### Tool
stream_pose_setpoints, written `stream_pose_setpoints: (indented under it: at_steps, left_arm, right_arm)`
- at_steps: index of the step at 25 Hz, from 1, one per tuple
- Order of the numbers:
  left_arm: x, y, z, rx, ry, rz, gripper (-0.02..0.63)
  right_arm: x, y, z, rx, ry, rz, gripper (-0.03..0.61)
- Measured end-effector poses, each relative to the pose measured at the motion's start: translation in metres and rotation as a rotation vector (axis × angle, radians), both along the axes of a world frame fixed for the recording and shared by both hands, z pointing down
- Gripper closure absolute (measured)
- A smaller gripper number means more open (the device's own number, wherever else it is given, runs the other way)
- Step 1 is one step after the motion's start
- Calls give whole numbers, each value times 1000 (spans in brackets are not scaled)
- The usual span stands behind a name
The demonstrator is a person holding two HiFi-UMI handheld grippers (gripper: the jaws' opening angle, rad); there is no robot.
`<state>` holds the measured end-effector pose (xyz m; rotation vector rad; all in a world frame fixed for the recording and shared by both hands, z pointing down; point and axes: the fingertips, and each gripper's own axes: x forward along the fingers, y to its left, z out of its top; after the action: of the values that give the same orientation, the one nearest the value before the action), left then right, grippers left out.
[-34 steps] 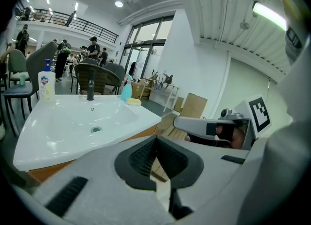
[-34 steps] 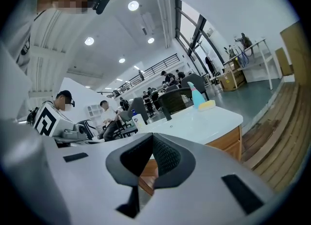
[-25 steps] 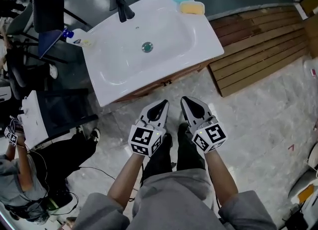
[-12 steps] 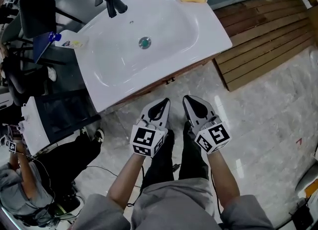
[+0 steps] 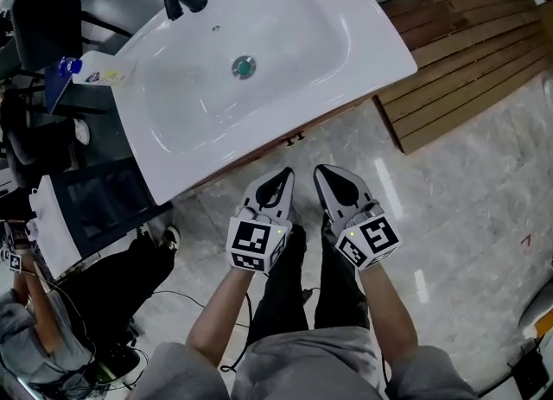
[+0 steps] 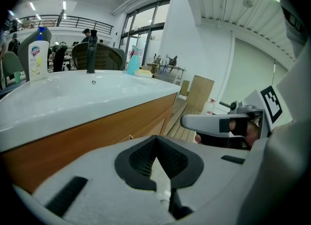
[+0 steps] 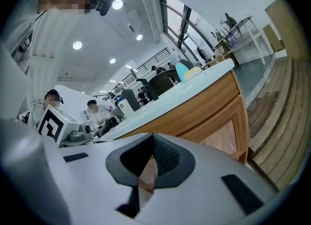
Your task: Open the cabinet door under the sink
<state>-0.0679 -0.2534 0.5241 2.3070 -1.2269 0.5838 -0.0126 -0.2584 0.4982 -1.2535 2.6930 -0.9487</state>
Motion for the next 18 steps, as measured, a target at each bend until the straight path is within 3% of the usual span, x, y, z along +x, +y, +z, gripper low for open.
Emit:
stream_pose_setpoints:
  at_steps: [18]
  left_arm:
    - [-10,-11,115,-27,-150,48,606]
  right_arm:
    - [-13,-2,95,-54,-46,-8,571]
